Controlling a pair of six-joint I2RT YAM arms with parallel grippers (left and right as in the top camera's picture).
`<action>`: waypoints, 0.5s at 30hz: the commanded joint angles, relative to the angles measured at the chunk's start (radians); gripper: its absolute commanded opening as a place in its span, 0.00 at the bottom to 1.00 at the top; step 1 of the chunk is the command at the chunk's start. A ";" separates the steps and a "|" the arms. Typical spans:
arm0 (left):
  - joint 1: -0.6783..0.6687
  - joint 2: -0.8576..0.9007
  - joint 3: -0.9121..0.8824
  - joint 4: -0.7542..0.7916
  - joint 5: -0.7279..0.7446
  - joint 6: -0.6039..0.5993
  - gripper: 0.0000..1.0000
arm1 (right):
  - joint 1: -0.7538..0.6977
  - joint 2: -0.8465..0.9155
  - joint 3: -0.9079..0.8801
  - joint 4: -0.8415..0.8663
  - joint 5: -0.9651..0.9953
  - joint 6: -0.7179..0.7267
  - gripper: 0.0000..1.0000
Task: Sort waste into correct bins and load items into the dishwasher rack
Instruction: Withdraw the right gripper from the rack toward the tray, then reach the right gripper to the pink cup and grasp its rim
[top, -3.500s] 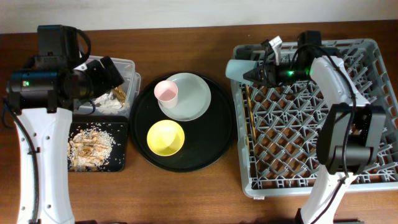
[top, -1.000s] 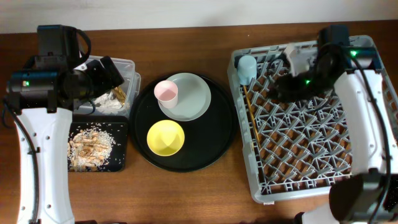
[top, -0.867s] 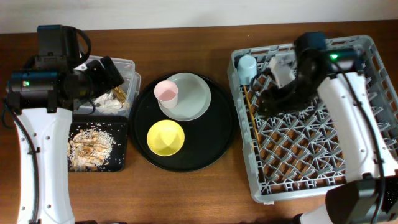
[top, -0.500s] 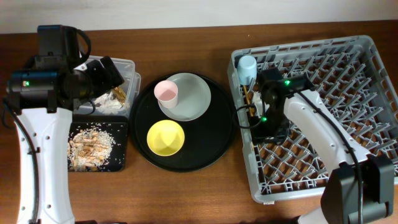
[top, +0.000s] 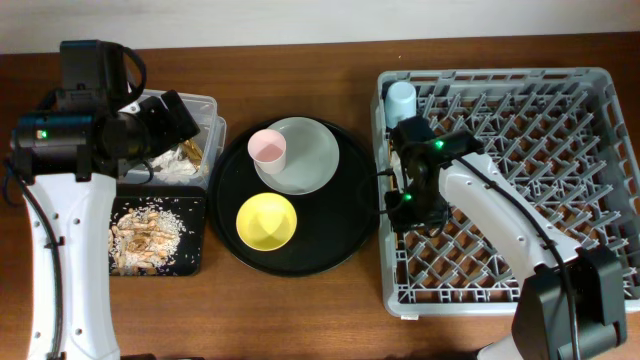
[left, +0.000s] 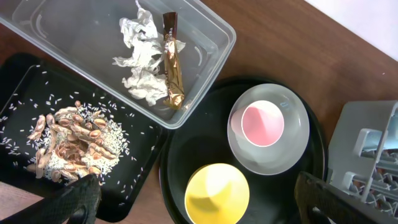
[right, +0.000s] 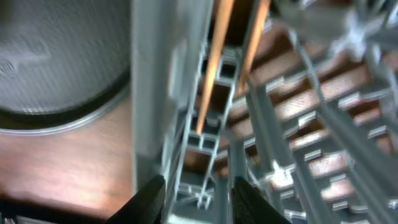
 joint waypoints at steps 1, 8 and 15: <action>0.002 -0.008 0.005 0.002 0.004 0.016 0.99 | 0.017 -0.010 0.109 -0.065 0.026 0.010 0.37; 0.002 -0.008 0.005 0.002 0.004 0.016 0.99 | 0.037 -0.010 0.349 0.044 -0.324 -0.041 0.40; 0.002 -0.008 0.005 0.002 0.004 0.016 0.99 | 0.191 0.092 0.339 0.412 -0.251 -0.082 0.59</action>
